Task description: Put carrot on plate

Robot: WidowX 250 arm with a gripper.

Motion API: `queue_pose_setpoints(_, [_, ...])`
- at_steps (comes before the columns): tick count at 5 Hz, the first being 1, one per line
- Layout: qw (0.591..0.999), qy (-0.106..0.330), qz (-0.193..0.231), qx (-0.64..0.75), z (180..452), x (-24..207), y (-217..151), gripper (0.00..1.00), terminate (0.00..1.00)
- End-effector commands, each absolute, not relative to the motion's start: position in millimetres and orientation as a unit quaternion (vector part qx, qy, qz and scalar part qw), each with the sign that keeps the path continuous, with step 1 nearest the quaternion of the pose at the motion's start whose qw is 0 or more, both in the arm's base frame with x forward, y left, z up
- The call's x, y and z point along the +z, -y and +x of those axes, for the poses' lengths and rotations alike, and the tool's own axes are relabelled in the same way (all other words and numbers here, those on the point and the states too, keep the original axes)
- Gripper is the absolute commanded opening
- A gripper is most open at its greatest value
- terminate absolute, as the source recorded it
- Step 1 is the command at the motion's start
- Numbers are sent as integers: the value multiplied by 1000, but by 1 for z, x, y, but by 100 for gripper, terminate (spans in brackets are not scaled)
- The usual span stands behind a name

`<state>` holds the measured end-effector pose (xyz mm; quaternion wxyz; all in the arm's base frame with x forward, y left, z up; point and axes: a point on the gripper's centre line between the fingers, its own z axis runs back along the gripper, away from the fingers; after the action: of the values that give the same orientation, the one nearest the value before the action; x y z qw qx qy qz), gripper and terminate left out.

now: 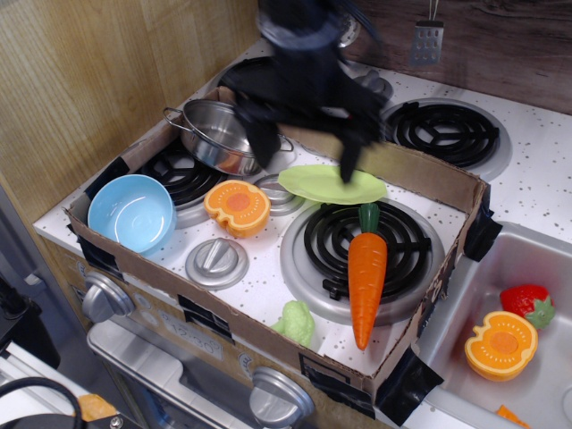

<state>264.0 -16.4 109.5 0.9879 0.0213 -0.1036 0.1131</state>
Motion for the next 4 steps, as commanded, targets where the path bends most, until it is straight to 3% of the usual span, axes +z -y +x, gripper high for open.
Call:
queue_pose_setpoints(1, [983, 114, -9, 144, 275, 85, 49, 100, 0])
queue_pose_setpoints(4, [984, 121, 1, 130, 291, 50, 40, 100, 0])
